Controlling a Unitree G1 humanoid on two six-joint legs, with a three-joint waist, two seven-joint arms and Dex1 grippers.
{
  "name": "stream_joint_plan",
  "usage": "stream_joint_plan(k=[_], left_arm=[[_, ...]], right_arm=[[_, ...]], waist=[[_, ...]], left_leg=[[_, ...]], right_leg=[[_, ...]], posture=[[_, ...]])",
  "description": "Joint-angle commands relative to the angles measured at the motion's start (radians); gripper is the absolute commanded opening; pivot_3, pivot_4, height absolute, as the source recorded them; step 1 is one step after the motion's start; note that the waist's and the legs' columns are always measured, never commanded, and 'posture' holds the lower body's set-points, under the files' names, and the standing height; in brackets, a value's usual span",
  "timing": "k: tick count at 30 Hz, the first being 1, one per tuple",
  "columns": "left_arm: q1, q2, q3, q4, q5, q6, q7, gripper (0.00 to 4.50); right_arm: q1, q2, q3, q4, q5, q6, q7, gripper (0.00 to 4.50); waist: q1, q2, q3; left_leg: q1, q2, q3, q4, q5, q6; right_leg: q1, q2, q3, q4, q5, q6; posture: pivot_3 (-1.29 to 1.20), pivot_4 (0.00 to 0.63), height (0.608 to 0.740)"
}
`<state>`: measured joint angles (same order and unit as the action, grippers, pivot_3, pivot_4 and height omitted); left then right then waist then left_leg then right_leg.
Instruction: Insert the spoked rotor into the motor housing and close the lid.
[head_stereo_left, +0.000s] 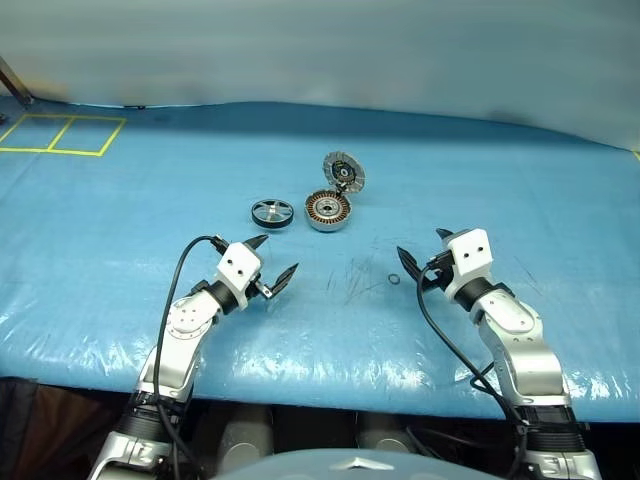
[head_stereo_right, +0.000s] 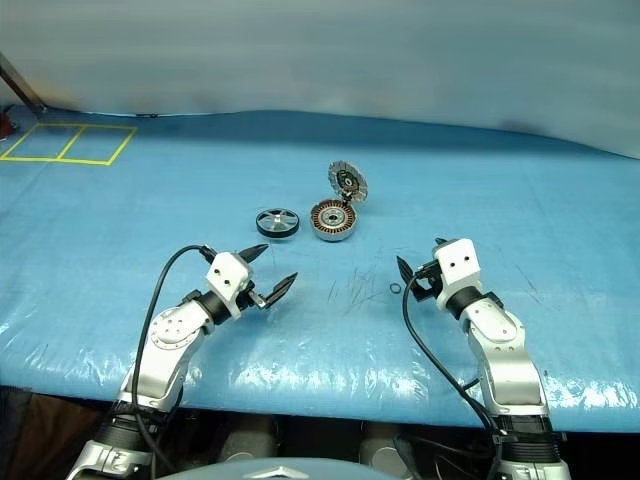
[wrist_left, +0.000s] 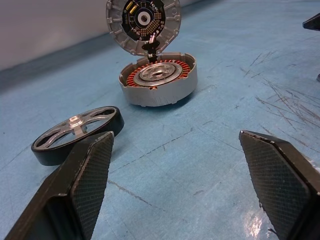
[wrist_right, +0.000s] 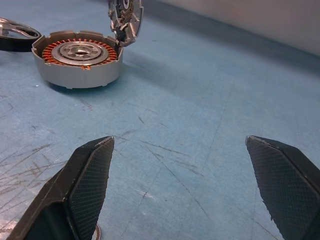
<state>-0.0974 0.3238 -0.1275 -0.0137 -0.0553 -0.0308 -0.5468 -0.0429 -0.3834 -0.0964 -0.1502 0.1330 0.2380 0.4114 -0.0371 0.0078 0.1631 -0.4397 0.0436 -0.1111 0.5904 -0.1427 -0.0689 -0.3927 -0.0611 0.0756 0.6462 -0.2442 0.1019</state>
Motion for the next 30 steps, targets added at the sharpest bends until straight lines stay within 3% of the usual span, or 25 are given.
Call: stream_joint_plan(k=[1,30], left_arm=[[-0.011,0.000,0.001,-0.017,0.002,-0.015,0.002,4.29],[-0.022,-0.019,0.011,-0.004,-0.012,-0.033,0.027,4.29]], right_arm=[[-0.003,0.001,-0.014,-0.019,0.007,-0.027,-0.005,4.43],[0.003,-0.007,-0.013,-0.026,0.025,-0.015,0.024,4.43]], waist=[[0.000,0.000,0.000],[0.000,0.000,0.000]], left_leg=[[0.000,0.000,0.000,0.000,0.000,0.000],[0.000,0.000,0.000,0.000,0.000,0.000]], right_leg=[[0.000,0.000,0.000,0.000,0.000,0.000],[0.000,0.000,0.000,0.000,0.000,0.000]], posture=[[0.00,0.150,0.740],[0.00,0.150,0.740]])
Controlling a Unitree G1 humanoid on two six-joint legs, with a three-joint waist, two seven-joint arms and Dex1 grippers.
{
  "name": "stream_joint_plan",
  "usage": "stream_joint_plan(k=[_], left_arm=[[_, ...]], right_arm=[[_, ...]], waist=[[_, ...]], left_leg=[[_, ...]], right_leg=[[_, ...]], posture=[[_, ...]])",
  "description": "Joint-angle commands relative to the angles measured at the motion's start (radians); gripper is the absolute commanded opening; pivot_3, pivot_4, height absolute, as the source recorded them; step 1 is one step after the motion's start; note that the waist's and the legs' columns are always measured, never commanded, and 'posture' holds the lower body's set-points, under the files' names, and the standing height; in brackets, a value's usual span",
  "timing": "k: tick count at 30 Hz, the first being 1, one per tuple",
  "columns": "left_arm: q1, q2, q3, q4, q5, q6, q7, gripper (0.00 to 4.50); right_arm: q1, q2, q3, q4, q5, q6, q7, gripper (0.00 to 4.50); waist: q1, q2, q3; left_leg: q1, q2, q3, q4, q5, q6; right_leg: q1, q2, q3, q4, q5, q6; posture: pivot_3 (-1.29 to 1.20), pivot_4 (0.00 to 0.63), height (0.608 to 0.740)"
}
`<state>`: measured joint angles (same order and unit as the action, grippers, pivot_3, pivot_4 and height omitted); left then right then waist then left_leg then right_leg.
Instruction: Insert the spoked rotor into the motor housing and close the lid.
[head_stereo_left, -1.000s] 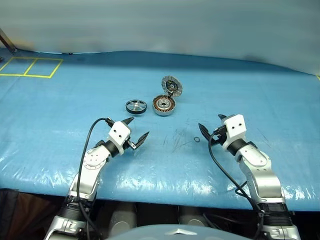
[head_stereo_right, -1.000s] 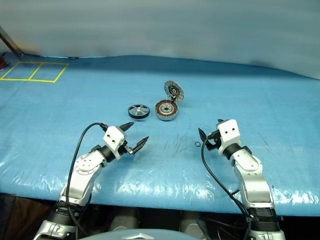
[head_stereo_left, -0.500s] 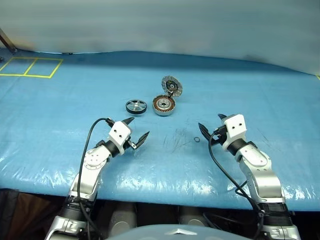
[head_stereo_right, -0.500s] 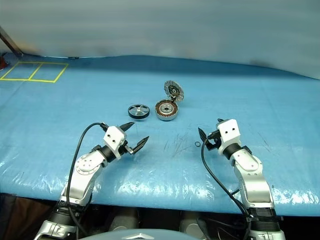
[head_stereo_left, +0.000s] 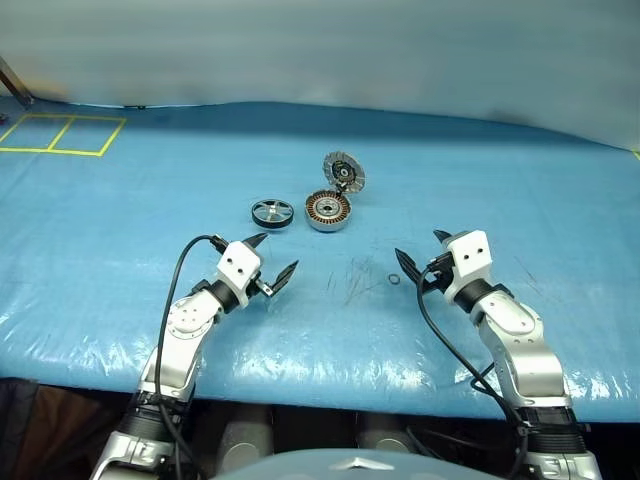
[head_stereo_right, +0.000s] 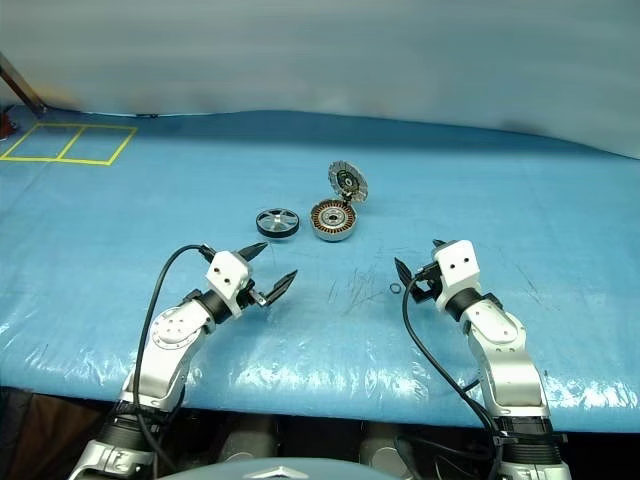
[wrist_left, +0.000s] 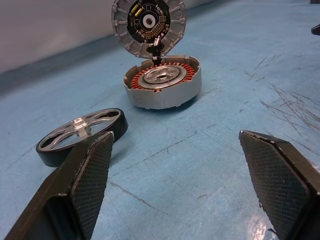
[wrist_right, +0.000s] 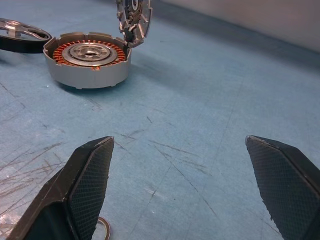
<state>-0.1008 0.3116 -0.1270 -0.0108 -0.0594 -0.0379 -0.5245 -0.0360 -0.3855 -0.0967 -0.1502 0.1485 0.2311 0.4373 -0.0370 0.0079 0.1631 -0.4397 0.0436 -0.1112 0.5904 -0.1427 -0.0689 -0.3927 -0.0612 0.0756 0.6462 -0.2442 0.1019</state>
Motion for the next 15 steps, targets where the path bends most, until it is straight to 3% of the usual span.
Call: stream_joint_plan(k=[1,15], left_arm=[[-0.020,-0.008,0.011,-0.006,-0.007,-0.026,0.005,4.29],[-0.022,-0.009,0.016,-0.001,-0.005,-0.038,0.011,4.29]], right_arm=[[-0.004,-0.005,-0.012,-0.025,0.009,-0.009,-0.002,4.43],[-0.002,-0.003,-0.004,-0.021,0.004,-0.016,0.002,4.43]], waist=[[0.000,0.000,0.000],[0.000,0.000,0.000]], left_leg=[[0.000,0.000,0.000,0.000,0.000,0.000],[0.000,0.000,0.000,0.000,0.000,0.000]], right_leg=[[0.000,0.000,0.000,0.000,0.000,0.000],[0.000,0.000,0.000,0.000,0.000,0.000]], posture=[[0.00,0.150,0.740],[0.00,0.150,0.740]])
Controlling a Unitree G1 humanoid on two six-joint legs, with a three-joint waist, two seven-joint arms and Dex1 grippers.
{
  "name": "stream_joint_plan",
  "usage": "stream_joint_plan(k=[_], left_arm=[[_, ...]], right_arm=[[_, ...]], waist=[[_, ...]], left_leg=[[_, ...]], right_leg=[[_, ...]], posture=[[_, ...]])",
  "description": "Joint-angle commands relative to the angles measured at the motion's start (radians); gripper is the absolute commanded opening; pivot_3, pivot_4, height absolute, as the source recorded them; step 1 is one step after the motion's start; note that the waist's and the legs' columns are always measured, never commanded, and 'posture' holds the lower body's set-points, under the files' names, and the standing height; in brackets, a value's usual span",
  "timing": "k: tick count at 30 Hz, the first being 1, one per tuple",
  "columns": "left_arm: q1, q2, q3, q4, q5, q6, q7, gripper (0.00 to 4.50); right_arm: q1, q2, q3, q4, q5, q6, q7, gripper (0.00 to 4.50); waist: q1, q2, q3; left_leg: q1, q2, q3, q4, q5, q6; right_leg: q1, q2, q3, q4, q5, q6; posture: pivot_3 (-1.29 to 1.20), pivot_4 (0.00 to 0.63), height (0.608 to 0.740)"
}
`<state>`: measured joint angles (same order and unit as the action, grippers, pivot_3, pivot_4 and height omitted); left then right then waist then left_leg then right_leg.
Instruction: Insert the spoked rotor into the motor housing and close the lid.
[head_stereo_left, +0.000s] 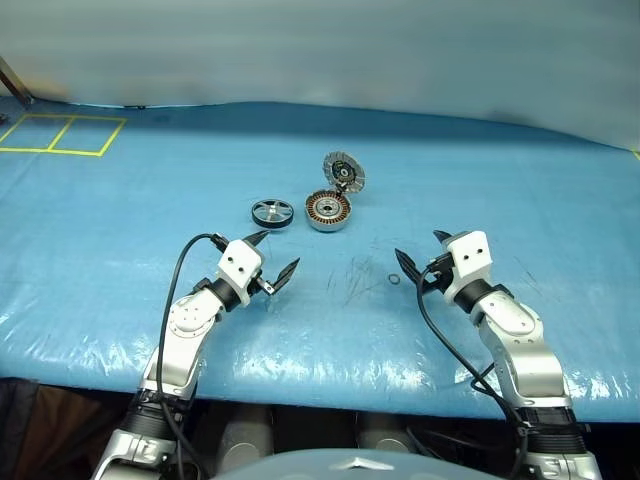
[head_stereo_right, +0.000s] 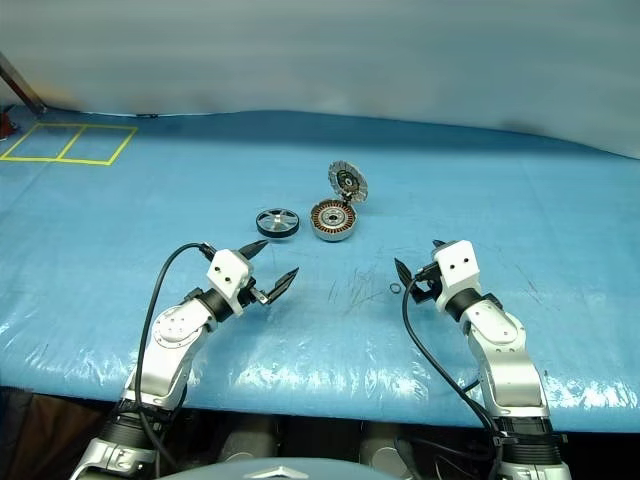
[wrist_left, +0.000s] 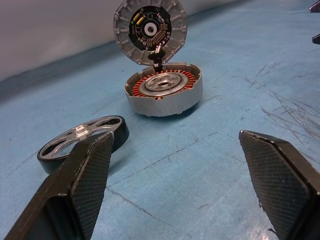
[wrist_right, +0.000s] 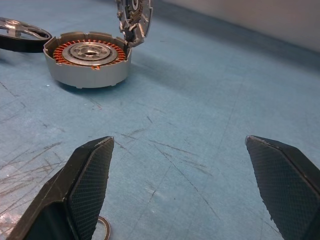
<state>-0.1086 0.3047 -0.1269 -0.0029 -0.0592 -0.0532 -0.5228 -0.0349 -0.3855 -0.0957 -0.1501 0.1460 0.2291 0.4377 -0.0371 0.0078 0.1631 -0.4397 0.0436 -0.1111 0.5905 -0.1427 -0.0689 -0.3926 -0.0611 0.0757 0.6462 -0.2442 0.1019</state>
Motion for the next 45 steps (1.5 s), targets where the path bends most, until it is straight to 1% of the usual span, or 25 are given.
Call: stream_joint_plan(k=[1,11,16,22,26,28,30,33,35,38,40,42,45], left_arm=[[-0.014,-0.002,0.017,-0.008,-0.005,-0.024,0.010,4.29],[-0.028,-0.002,0.018,-0.008,-0.001,-0.029,0.020,4.29],[-0.021,-0.005,0.015,-0.011,0.000,-0.032,0.031,4.29],[-0.025,-0.010,0.010,-0.005,0.005,-0.039,0.037,4.29],[-0.028,-0.011,0.006,0.001,0.007,-0.044,0.039,4.29],[-0.030,-0.012,0.006,0.004,0.008,-0.045,0.039,4.29],[-0.031,-0.013,0.006,0.006,0.009,-0.046,0.040,4.29],[-0.030,-0.012,0.006,0.011,0.012,-0.048,0.040,4.29],[-0.031,-0.012,0.004,0.015,0.014,-0.050,0.041,4.29],[-0.030,-0.017,0.000,0.019,0.019,-0.052,0.047,4.29],[-0.027,-0.020,0.000,0.019,0.023,-0.054,0.052,4.29],[-0.017,-0.026,0.000,0.016,0.025,-0.056,0.059,4.29],[0.014,-0.038,-0.005,0.001,0.031,-0.059,0.075,4.29]], right_arm=[[-0.002,-0.002,-0.004,-0.021,0.006,-0.014,0.000,4.43],[0.004,0.002,0.009,-0.016,-0.003,-0.023,0.001,4.43],[-0.017,-0.020,0.030,-0.014,-0.007,-0.012,0.027,4.43],[-0.047,-0.100,0.099,-0.016,-0.072,-0.005,0.087,4.43],[-0.092,-0.190,0.178,-0.005,-0.165,-0.007,0.143,4.43],[-0.144,-0.254,0.224,-0.015,-0.200,0.013,0.211,4.43],[-0.180,-0.292,0.251,-0.021,-0.214,0.029,0.256,4.43],[-0.316,-0.365,0.355,-0.020,-0.272,0.025,0.404,4.43],[-0.400,-0.376,0.413,0.003,-0.315,0.004,0.457,4.43],[-0.552,-0.360,0.520,0.082,-0.425,-0.063,0.508,4.43],[-0.617,-0.341,0.567,0.135,-0.473,-0.105,0.522,4.43],[-0.698,-0.297,0.621,0.210,-0.523,-0.161,0.530,4.43],[-0.817,-0.198,0.680,0.361,-0.575,-0.237,0.519,4.43]], waist=[[0.000,0.000,0.000],[0.000,0.000,0.000],[0.000,0.000,0.000],[0.000,0.000,0.000],[0.000,0.000,0.000],[0.000,0.000,0.000],[0.000,-0.001,0.001],[-0.002,-0.001,0.001],[-0.004,-0.002,0.001],[-0.005,-0.002,0.001],[-0.002,-0.003,0.002],[0.000,-0.003,0.002],[-0.004,-0.003,0.002]], left_leg=[[0.000,0.000,0.000,0.000,0.000,0.000],[0.000,0.000,0.000,0.000,0.000,0.000],[0.000,0.000,0.000,0.000,0.000,0.000],[0.000,0.000,0.000,0.001,0.000,0.000],[0.000,0.000,0.000,0.001,0.000,0.000],[0.001,0.000,0.000,0.001,0.000,0.000],[0.001,0.000,0.001,0.001,0.000,0.000],[0.000,0.000,0.001,0.001,0.000,0.000],[0.001,0.000,0.001,0.001,0.000,0.000],[0.001,0.000,0.001,0.000,0.000,0.000],[0.000,0.000,0.000,0.000,0.000,0.000],[0.000,0.000,0.000,0.000,0.000,0.000],[0.000,0.000,0.000,0.000,0.000,0.000]], right_leg=[[0.000,0.000,0.000,0.000,0.000,0.000],[0.000,0.000,0.000,0.000,0.000,0.000],[0.000,0.000,0.000,0.000,0.000,0.000],[0.001,0.000,0.000,0.000,0.000,0.000],[0.001,0.000,0.000,0.000,0.000,0.000],[0.001,0.000,0.000,0.000,0.000,0.000],[0.000,0.000,0.000,0.000,0.000,0.000],[0.000,0.000,0.000,0.000,0.000,0.000],[0.000,0.000,0.000,0.000,0.000,0.000],[0.000,0.000,0.000,0.000,0.001,0.000],[0.000,0.000,-0.001,0.000,0.001,0.000],[0.000,0.000,-0.001,-0.001,0.001,0.000],[-0.001,0.000,-0.001,-0.001,0.001,0.000]], posture=[[0.00,0.150,0.740],[0.00,0.150,0.740],[0.00,0.150,0.740],[0.00,0.150,0.740],[0.00,0.150,0.740],[0.00,0.150,0.740],[0.00,0.150,0.740],[0.00,0.150,0.740],[0.00,0.150,0.740],[0.00,0.150,0.740],[0.00,0.150,0.740],[0.00,0.150,0.740],[0.00,0.150,0.740]])
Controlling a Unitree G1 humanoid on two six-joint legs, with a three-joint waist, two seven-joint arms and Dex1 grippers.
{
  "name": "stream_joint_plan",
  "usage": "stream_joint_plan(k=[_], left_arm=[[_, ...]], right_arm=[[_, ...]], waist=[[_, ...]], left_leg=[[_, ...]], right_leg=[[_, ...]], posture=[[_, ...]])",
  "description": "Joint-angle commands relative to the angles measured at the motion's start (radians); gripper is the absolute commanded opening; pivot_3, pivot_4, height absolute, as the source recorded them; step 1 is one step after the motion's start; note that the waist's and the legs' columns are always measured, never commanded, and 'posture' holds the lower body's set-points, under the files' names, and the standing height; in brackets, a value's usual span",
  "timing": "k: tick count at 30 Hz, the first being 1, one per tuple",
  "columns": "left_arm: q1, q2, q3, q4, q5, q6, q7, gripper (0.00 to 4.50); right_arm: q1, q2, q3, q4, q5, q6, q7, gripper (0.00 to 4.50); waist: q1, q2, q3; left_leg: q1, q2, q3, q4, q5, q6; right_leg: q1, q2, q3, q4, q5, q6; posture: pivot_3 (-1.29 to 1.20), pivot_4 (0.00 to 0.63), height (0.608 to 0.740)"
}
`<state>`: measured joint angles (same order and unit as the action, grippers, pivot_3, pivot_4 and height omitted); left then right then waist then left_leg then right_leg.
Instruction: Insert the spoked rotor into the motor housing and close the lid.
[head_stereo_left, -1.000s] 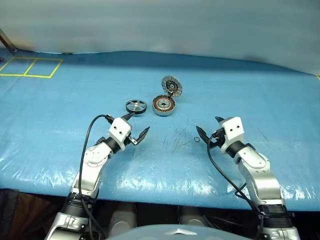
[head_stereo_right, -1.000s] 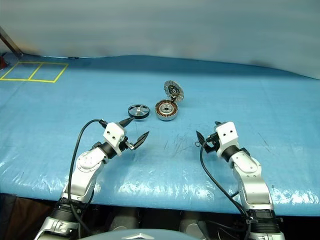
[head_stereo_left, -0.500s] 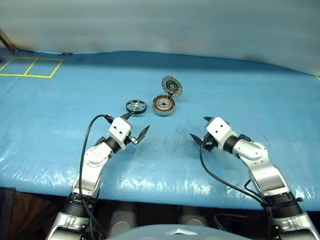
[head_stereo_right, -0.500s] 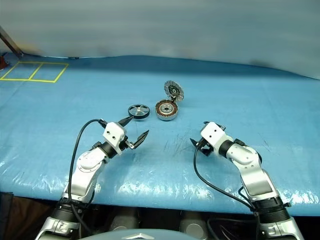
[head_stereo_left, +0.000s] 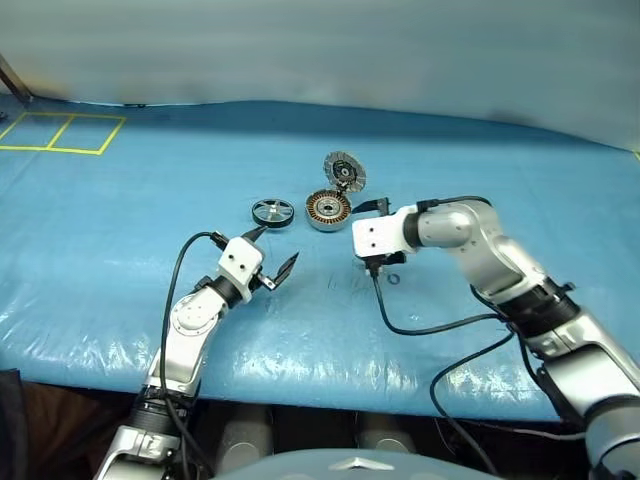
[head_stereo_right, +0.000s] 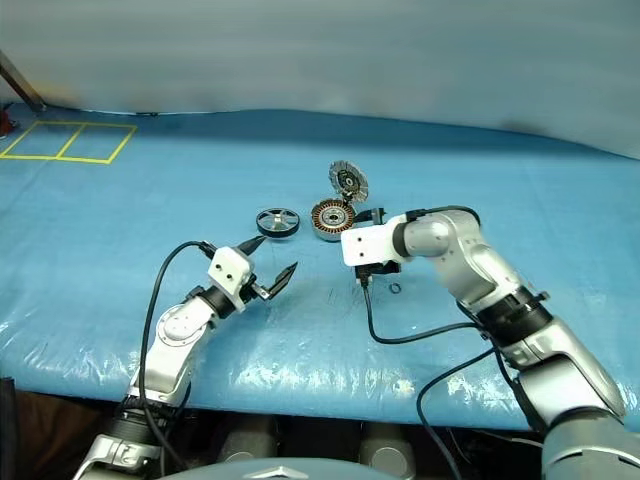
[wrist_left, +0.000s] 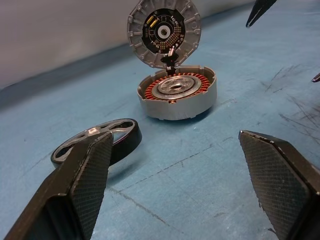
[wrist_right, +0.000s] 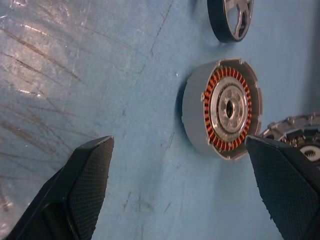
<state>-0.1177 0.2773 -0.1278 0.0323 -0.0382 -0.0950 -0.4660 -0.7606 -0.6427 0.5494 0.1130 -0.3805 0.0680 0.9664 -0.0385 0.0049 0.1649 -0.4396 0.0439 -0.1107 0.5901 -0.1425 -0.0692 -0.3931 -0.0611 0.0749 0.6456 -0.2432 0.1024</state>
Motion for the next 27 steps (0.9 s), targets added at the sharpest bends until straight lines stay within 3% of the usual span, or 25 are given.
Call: stream_joint_plan(k=[1,12,27], left_arm=[[0.034,-0.015,-0.007,-0.041,0.010,-0.017,0.022,4.29],[0.107,-0.041,-0.037,-0.102,0.022,0.008,0.037,4.29],[0.146,-0.054,-0.062,-0.127,0.025,0.030,0.042,4.29]], right_arm=[[-0.123,0.091,0.047,0.151,-0.059,-0.096,-0.017,4.43],[-0.293,0.292,0.084,0.639,-0.177,-0.243,-0.204,4.43],[-0.343,0.335,0.064,0.843,-0.172,-0.292,-0.177,4.43]], waist=[[-0.007,0.000,0.000],[-0.001,0.000,0.000],[-0.014,0.000,0.000]], left_leg=[[0.000,0.000,0.000,0.000,0.000,0.000],[0.001,0.000,0.000,-0.002,0.000,0.000],[0.007,0.000,0.000,-0.005,0.001,-0.001]], right_leg=[[0.000,0.000,0.000,0.000,0.000,0.000],[0.000,0.000,-0.001,0.001,0.001,-0.002],[0.002,0.000,0.000,0.004,-0.001,-0.003]], posture=[[0.00,0.150,0.740],[0.00,0.150,0.740],[0.00,0.150,0.740]])
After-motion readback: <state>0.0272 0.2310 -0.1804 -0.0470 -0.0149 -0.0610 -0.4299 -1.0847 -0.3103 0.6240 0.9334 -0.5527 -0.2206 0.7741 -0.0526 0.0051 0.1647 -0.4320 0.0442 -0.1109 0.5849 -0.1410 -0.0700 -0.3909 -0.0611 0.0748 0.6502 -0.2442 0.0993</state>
